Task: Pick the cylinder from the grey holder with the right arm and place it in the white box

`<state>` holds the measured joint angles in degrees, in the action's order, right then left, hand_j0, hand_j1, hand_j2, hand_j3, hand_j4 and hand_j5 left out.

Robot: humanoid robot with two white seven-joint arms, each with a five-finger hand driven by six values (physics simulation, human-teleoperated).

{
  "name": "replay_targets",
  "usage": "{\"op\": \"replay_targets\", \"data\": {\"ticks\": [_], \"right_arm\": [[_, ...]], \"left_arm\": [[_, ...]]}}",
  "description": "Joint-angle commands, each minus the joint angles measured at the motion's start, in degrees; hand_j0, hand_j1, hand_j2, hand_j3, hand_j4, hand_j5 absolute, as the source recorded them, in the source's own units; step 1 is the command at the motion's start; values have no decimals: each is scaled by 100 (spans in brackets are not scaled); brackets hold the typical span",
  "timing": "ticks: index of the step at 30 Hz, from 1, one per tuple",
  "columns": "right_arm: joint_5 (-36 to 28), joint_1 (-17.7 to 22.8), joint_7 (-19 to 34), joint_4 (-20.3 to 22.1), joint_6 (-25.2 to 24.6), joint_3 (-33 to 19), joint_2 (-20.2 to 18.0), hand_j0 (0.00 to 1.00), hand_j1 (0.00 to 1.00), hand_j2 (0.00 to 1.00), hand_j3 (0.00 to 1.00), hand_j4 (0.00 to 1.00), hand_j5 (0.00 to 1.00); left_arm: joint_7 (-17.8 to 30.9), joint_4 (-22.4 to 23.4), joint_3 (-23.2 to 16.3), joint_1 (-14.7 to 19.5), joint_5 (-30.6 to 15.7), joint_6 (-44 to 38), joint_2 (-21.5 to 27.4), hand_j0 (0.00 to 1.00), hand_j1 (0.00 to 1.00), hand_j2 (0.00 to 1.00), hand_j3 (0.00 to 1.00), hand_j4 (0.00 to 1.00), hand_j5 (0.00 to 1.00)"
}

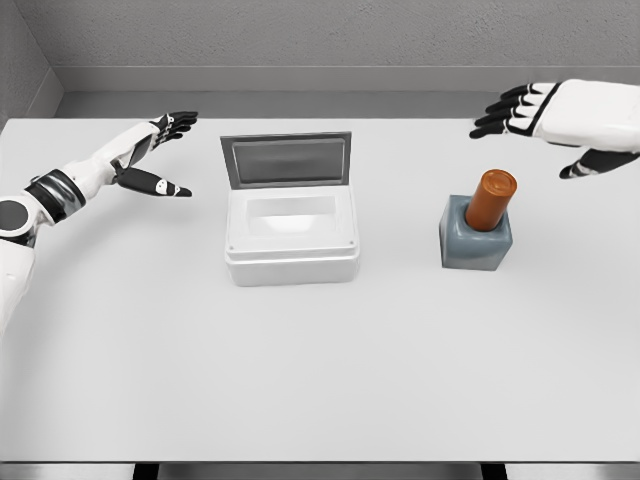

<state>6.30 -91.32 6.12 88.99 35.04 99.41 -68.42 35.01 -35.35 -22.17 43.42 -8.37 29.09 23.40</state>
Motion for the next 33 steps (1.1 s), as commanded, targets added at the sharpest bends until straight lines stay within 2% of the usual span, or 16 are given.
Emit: {"op": "replay_targets", "data": {"ticks": [1, 2, 10, 14, 20, 22, 24, 30, 33], "right_arm": [[-33, 0, 12, 5, -4, 157, 66, 100, 100, 100, 100, 100, 100], [-41, -9, -14, 5, -4, 298, 286, 100, 100, 100, 100, 100, 100], [-24, -193, 170, -57, -4, 535, 224, 100, 100, 100, 100, 100, 100], [-164, -193, -49, -39, -4, 825, 207, 100, 100, 100, 100, 100, 100], [-235, -193, -216, -57, -4, 817, 286, 100, 100, 100, 100, 100, 100], [-235, -193, -216, -83, -4, 817, 453, 100, 100, 100, 100, 100, 100], [-235, -193, -181, -303, -4, 781, 505, 100, 100, 100, 100, 100, 100], [-217, -150, -6, -461, -4, 781, 716, 100, 100, 100, 100, 100, 100], [-200, -79, 12, -672, -4, 790, 875, 100, 100, 100, 100, 100, 100]], "left_arm": [[-1, -7, 11, 0, -42, -8, -2, 100, 100, 100, 100, 100, 100], [-1, -7, 11, 0, -42, -8, -11, 100, 100, 100, 100, 100, 100], [-1, -7, 2, 9, -42, -8, -37, 100, 100, 100, 100, 100, 100], [-1, -7, 2, 18, -42, -8, -11, 100, 100, 100, 100, 100, 100], [-1, -7, 2, 9, -42, -8, -2, 100, 100, 100, 100, 100, 100], [-1, -7, 2, 9, -42, -8, -20, 100, 100, 100, 100, 100, 100], [-1, -7, 2, 0, -42, -8, -28, 100, 100, 100, 100, 100, 100], [-1, -7, -6, 0, -42, -8, -37, 100, 100, 100, 100, 100, 100], [-1, -7, -15, -9, -42, -8, -37, 100, 100, 100, 100, 100, 100]]}}
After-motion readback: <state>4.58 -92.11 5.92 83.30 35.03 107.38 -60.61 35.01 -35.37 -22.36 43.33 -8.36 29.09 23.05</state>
